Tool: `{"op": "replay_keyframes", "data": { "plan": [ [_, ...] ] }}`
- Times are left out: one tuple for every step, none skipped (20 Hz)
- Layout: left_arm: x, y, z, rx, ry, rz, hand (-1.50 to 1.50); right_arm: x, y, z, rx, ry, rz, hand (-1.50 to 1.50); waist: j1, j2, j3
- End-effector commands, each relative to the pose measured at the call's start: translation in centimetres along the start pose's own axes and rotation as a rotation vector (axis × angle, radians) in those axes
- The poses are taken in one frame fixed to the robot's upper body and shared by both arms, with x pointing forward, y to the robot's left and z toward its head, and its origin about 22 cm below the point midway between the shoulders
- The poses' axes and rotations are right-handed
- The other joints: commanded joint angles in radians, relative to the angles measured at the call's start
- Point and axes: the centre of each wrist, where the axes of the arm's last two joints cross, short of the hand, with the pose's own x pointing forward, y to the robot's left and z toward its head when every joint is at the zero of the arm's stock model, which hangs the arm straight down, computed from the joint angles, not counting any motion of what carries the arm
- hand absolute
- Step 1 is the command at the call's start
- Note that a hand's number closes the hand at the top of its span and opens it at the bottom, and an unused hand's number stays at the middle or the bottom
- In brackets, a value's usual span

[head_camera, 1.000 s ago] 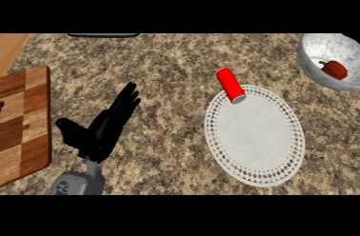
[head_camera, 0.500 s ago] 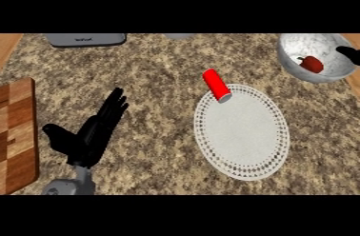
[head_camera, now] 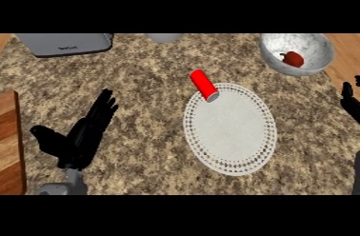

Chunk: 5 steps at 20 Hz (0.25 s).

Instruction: Pick the bell pepper from the placemat and place it in the bowl

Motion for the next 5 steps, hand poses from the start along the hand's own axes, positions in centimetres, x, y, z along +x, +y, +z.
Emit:
{"op": "replay_keyframes", "data": {
  "plan": [
    [0.2,0.6,0.2,0.033,-0.017,-0.012,0.00,-1.2,-0.7,8.1,0.037,0.048,-0.017,1.50,-0.019,0.000,0.000],
    [0.2,0.7,0.5,0.020,-0.011,-0.005,0.00,-1.3,-2.0,9.7,0.049,0.069,-0.003,1.50,-0.023,-0.001,0.000],
    [0.1,1.0,0.6,0.029,-0.014,-0.003,0.00,-1.7,-2.8,12.1,0.069,0.104,0.016,1.50,-0.021,0.003,0.000],
    [-0.1,0.7,0.8,0.020,-0.003,-0.008,0.00,-1.7,-3.1,13.3,0.113,0.109,0.002,1.50,-0.012,0.005,0.001],
    [-0.2,0.5,0.5,0.013,-0.010,0.007,0.00,-1.8,-3.4,14.7,0.145,0.136,-0.010,1.50,-0.006,0.010,0.001]
  ]
}}
